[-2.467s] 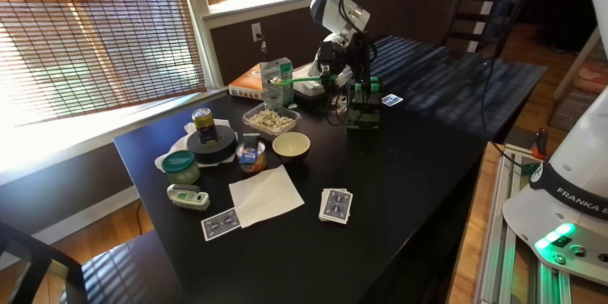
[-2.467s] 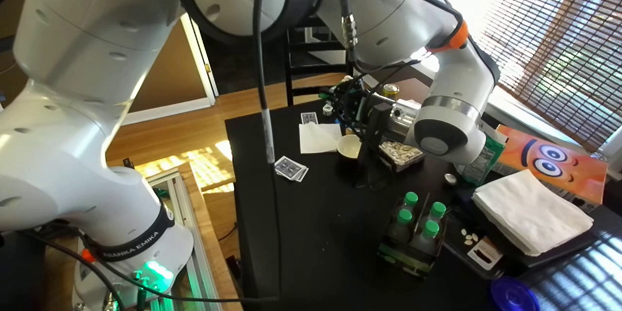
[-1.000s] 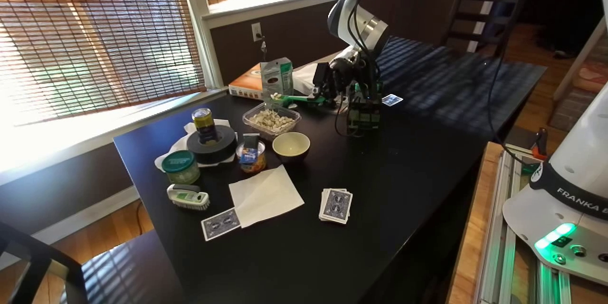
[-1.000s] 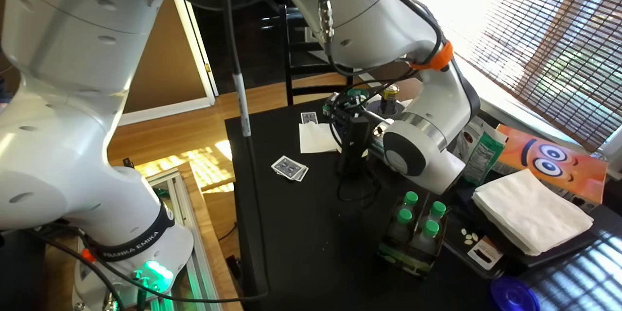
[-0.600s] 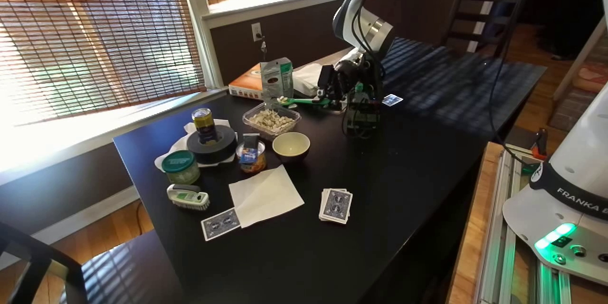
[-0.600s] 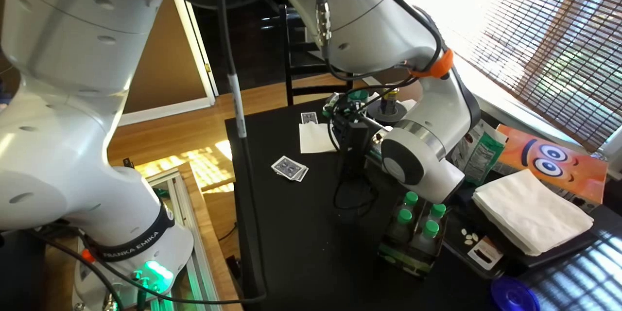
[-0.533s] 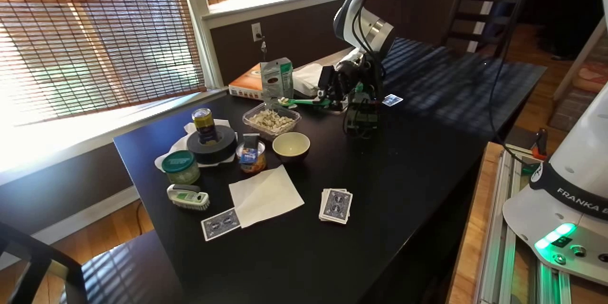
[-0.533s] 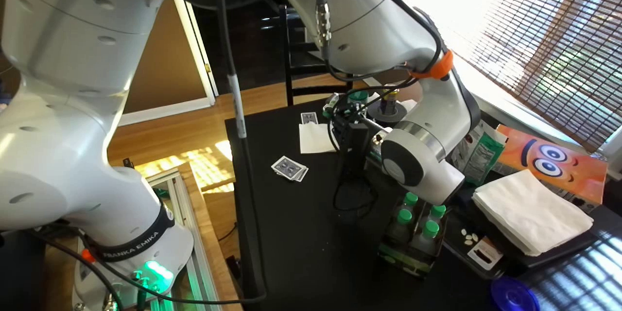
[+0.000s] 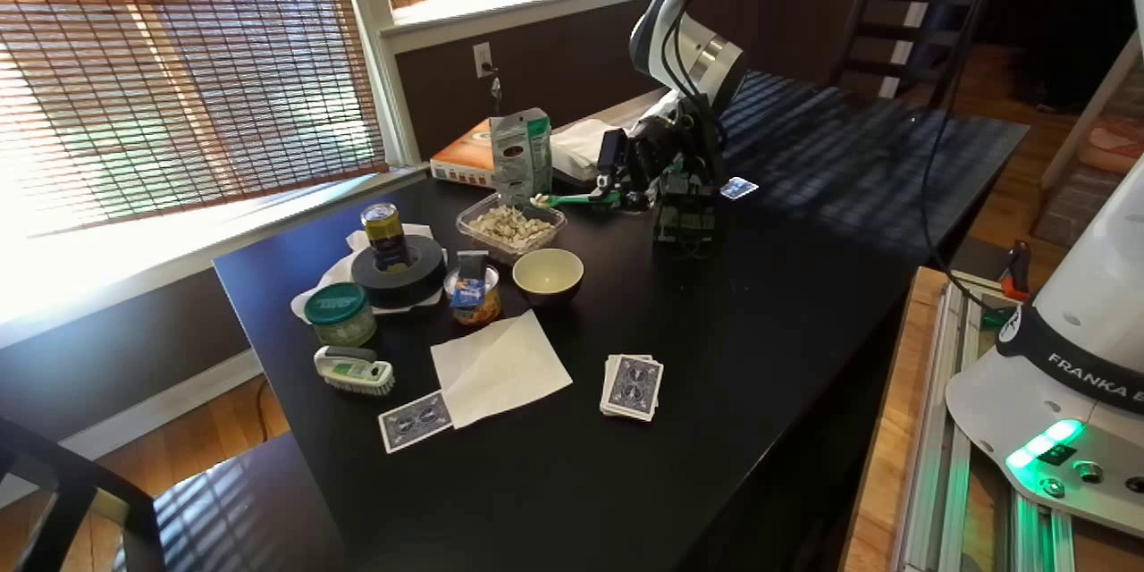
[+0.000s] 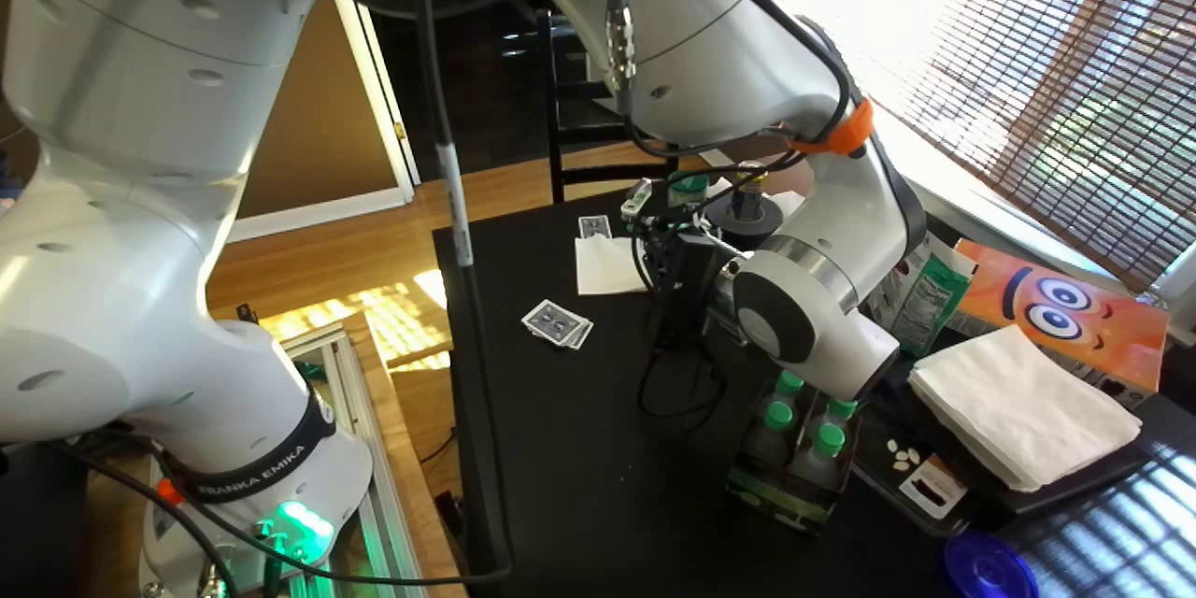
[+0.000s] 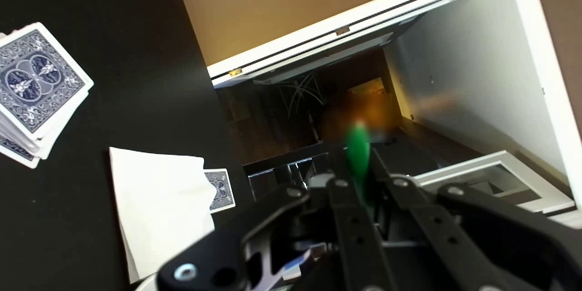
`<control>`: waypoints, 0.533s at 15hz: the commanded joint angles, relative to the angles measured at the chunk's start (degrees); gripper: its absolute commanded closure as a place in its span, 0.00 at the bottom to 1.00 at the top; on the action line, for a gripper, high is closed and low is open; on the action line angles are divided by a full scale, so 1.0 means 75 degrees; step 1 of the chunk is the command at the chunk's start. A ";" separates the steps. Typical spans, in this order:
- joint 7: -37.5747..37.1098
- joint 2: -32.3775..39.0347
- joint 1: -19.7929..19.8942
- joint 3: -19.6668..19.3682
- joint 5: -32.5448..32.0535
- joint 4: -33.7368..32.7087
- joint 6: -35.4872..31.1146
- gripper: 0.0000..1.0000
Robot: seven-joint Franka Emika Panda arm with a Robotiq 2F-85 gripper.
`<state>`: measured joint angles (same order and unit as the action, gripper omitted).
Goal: Put a spoonful of the clear lunchbox's contents into the bowl
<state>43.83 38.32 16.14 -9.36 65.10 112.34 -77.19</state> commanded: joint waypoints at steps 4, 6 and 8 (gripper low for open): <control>-0.0770 0.0162 -0.0136 -0.0007 0.0100 -0.0101 -0.0424 0.97; -0.0955 0.0246 -0.0154 0.0020 0.0090 -0.0157 -0.0501 0.97; -0.1130 0.0311 -0.0167 0.0058 0.0068 -0.0189 -0.0554 0.97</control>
<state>38.18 39.45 15.52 -9.14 65.09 112.15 -80.57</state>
